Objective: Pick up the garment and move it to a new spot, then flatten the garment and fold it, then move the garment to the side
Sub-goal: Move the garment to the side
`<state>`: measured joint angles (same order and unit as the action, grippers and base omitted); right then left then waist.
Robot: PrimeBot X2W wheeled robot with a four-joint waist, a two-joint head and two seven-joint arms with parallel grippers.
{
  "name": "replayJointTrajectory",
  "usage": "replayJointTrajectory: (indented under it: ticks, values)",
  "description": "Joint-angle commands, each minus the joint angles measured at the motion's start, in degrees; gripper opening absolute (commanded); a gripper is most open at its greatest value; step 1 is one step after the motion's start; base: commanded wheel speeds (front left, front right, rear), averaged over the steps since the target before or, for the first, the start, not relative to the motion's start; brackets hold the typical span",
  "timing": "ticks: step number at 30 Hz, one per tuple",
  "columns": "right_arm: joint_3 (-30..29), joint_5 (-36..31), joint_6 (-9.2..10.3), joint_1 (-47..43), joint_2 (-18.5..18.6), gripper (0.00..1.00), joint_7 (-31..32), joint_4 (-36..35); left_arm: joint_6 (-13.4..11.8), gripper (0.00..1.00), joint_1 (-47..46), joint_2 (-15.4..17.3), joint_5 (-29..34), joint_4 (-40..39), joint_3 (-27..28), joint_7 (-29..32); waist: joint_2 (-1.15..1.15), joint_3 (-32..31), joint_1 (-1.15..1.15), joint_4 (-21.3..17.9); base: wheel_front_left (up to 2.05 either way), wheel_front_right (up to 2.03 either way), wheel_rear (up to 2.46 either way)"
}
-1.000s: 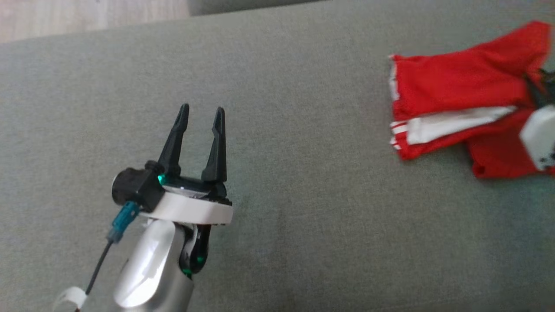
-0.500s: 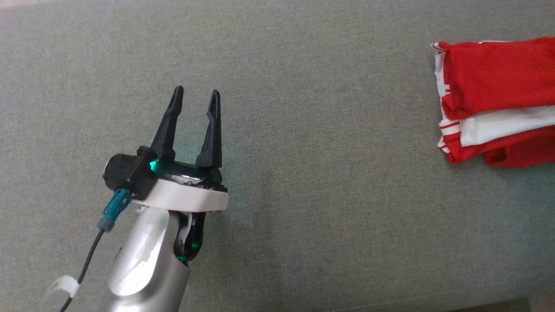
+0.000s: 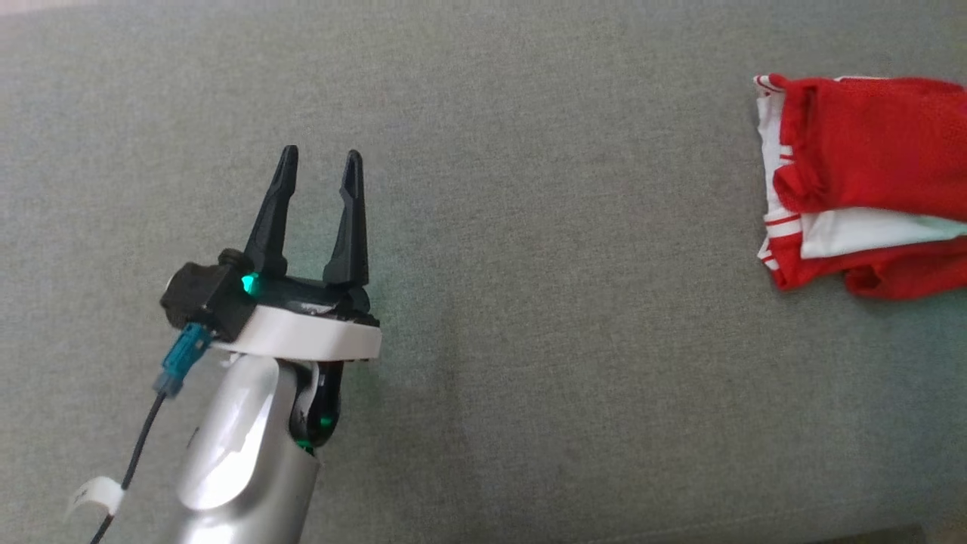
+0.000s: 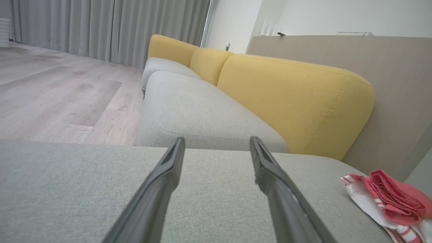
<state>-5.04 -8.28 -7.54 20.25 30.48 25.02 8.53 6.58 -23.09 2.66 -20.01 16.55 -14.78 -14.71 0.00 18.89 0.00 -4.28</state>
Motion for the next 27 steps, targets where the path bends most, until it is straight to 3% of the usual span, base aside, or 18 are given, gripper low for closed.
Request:
replayJointTrajectory:
  ticks: [1, 10, 15, 17, 18, 21, 23, 27]
  values:
    - [-0.24, -0.88, 0.05, -0.72, 0.98, 1.00, 0.65, -3.64, 0.22, 1.00, -0.98, 0.81, 0.59, -1.50, 2.09, -0.29, 0.00, -1.20, 0.00, 0.07, 0.00, 0.00, 0.00]
    - [3.48, -0.12, 0.05, 1.78, -5.68, 1.00, -2.60, -11.72, 0.12, 1.00, 1.61, 0.53, 0.71, -1.56, 4.00, -0.29, 0.00, -8.00, 0.00, 1.56, 0.00, 0.00, 0.00]
    - [3.48, 3.18, 0.05, 2.63, -13.38, 1.00, -8.86, -11.72, -0.36, 1.00, 3.79, 0.41, 0.93, -2.73, 5.73, -0.29, 0.00, -12.10, 0.00, 3.25, 0.00, 0.00, 0.00]
    - [2.43, 4.66, 0.05, 2.37, -19.67, 1.00, -12.77, -10.90, -0.65, 1.00, 5.69, 0.38, 1.35, -3.11, 6.62, -0.29, 0.00, -14.43, 0.00, 4.28, 0.00, 0.00, 0.00]
    - [2.43, 4.66, 0.05, 2.37, -19.67, 1.00, -12.77, -10.90, -0.65, 1.00, 5.69, 0.38, 1.35, -3.11, 6.62, -0.29, 0.00, -14.43, 0.00, 4.28, 0.00, 0.00, 0.00]
    - [1.70, 5.73, 0.05, 1.17, -25.21, 1.00, -16.48, -10.46, -0.76, 1.00, 7.77, 0.35, 1.56, -3.11, 7.25, -0.29, 0.00, -16.37, 0.00, 5.18, 0.00, 0.00, 0.00]
    - [1.29, 7.25, 0.05, -0.34, -27.15, 1.00, -19.82, -9.13, -0.91, 1.00, 9.67, 0.34, 2.12, -2.92, 7.46, -0.29, 0.00, -17.51, 0.00, 6.09, 0.00, 0.00, 0.00]
    - [0.30, 12.88, 0.05, -3.76, -27.56, 1.00, -24.42, -5.53, -1.32, 1.00, 12.03, 0.31, 2.23, -2.57, 7.99, -0.29, 0.00, -18.36, 0.00, 7.31, 0.00, 0.00, 0.00]
